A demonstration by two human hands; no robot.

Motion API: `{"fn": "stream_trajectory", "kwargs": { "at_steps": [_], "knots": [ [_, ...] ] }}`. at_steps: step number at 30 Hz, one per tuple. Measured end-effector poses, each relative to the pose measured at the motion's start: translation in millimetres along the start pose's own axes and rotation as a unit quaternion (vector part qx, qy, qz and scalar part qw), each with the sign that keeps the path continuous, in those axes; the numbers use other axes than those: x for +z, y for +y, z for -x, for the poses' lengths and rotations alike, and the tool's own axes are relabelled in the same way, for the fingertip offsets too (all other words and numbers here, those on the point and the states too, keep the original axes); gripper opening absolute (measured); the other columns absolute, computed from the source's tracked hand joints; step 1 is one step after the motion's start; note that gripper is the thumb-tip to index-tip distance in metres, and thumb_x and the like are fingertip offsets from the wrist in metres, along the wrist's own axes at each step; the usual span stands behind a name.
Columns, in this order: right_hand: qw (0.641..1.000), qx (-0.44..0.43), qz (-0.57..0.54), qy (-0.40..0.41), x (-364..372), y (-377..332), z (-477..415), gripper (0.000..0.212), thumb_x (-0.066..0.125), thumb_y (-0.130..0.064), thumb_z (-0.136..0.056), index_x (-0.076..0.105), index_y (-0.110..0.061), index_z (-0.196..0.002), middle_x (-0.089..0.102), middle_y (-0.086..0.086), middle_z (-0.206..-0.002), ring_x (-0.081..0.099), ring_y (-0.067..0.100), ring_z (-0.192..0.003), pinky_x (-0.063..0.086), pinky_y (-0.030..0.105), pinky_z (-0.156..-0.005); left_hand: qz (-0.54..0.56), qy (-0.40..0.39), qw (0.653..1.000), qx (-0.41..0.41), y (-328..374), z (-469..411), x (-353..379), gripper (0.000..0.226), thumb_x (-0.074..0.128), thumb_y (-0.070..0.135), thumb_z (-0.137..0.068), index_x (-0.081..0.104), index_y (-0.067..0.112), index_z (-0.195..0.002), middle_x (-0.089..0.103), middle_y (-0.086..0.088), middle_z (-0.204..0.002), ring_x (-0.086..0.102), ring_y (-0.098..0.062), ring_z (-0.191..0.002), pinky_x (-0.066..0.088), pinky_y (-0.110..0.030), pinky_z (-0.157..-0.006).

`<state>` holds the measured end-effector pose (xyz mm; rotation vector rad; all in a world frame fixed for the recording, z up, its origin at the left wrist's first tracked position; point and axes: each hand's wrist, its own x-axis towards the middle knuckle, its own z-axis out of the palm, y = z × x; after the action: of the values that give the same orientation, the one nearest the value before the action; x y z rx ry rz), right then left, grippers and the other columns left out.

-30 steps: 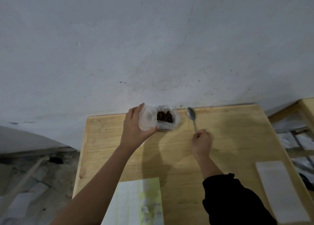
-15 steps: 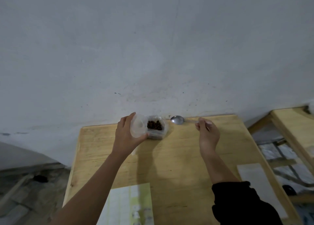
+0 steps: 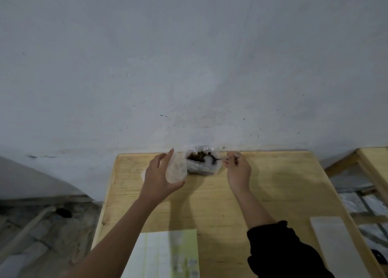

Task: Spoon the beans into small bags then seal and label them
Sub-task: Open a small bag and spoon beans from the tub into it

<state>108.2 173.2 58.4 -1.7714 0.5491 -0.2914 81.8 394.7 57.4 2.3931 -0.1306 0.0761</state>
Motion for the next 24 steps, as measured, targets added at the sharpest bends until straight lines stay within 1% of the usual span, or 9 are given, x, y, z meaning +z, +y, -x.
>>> {"fn": "stream_trajectory", "kwargs": {
  "at_steps": [3,6,8,10,11,13,16,21,24],
  "knots": [
    [0.997,0.072,-0.033,-0.003,11,5,3,0.016,0.048,-0.005,-0.096,0.063,-0.001,-0.095,0.064,0.011,-0.080,0.066,0.024,-0.079,0.055,0.042,-0.085,0.002,-0.011,1.000,-0.003,-4,2,-2,0.104,0.054,0.068,-0.056,0.023,0.029,-0.147,0.036,-0.002,-0.136,0.034,-0.017,-0.124,0.031,-0.034,-0.101],
    [0.985,0.143,-0.093,0.011,12,3,6,0.014,0.048,-0.003,-0.095,0.061,0.000,-0.093,0.063,0.011,-0.080,0.065,0.025,-0.079,0.054,0.034,-0.082,0.004,-0.021,1.000,-0.009,-8,2,-4,0.106,0.054,0.069,-0.054,0.020,0.030,-0.147,0.034,-0.001,-0.137,0.033,-0.018,-0.125,0.031,-0.036,-0.102],
    [0.976,0.177,-0.126,0.037,10,3,3,0.013,0.048,-0.001,-0.094,0.061,0.001,-0.091,0.063,0.013,-0.081,0.064,0.025,-0.077,0.056,0.027,-0.073,0.008,-0.020,1.000,-0.012,-8,1,-6,0.107,0.057,0.067,-0.054,0.019,0.031,-0.148,0.033,-0.001,-0.138,0.032,-0.018,-0.127,0.029,-0.036,-0.104],
    [0.965,0.203,-0.160,0.053,6,4,-1,0.012,0.048,0.000,-0.094,0.060,0.001,-0.093,0.061,0.014,-0.081,0.064,0.023,-0.072,0.057,0.018,-0.061,0.010,-0.023,1.000,-0.016,-7,0,-6,0.106,0.065,0.060,-0.057,0.019,0.031,-0.148,0.031,0.000,-0.140,0.029,-0.017,-0.129,0.026,-0.035,-0.105],
    [0.958,0.217,-0.180,0.057,3,5,-3,0.011,0.049,0.001,-0.093,0.060,0.002,-0.093,0.061,0.014,-0.081,0.064,0.021,-0.070,0.056,0.015,-0.057,0.008,-0.025,0.999,-0.018,-5,-1,-5,0.105,0.067,0.057,-0.059,0.018,0.031,-0.148,0.030,0.000,-0.141,0.028,-0.017,-0.129,0.025,-0.035,-0.105],
    [0.947,0.237,-0.207,0.063,-3,4,-7,0.010,0.051,0.000,-0.093,0.060,0.001,-0.089,0.060,0.013,-0.080,0.063,0.019,-0.068,0.055,0.015,-0.054,-0.001,-0.027,0.999,-0.018,-3,-3,-3,0.106,0.074,0.052,-0.062,0.016,0.030,-0.148,0.029,-0.001,-0.142,0.027,-0.018,-0.131,0.025,-0.036,-0.107],
    [0.939,0.239,-0.240,0.064,-17,-3,-11,0.012,0.051,-0.001,-0.093,0.060,0.002,-0.085,0.060,0.013,-0.078,0.064,0.019,-0.066,0.056,0.016,-0.055,-0.032,-0.026,0.999,-0.020,5,-7,2,0.106,0.078,0.044,-0.067,0.014,0.027,-0.149,0.028,-0.003,-0.142,0.026,-0.020,-0.132,0.023,-0.035,-0.108],
    [0.935,0.207,-0.285,0.031,-46,-22,-19,0.022,0.047,0.004,-0.092,0.057,0.000,-0.072,0.056,0.013,-0.070,0.063,0.009,-0.046,0.054,0.015,-0.051,-0.070,-0.028,0.997,-0.028,27,-16,17,0.108,0.077,0.043,-0.066,0.012,0.024,-0.149,0.029,-0.006,-0.142,0.026,-0.023,-0.132,0.022,-0.035,-0.110],
    [0.945,0.175,-0.274,-0.020,-66,-34,-19,0.021,0.047,0.001,-0.093,0.059,0.000,-0.075,0.057,0.011,-0.071,0.063,0.015,-0.056,0.054,0.015,-0.054,-0.078,-0.038,0.996,-0.020,45,-19,30,0.108,0.076,0.044,-0.066,0.011,0.023,-0.149,0.028,-0.006,-0.142,0.025,-0.023,-0.132,0.021,-0.035,-0.110]
  ]
}}
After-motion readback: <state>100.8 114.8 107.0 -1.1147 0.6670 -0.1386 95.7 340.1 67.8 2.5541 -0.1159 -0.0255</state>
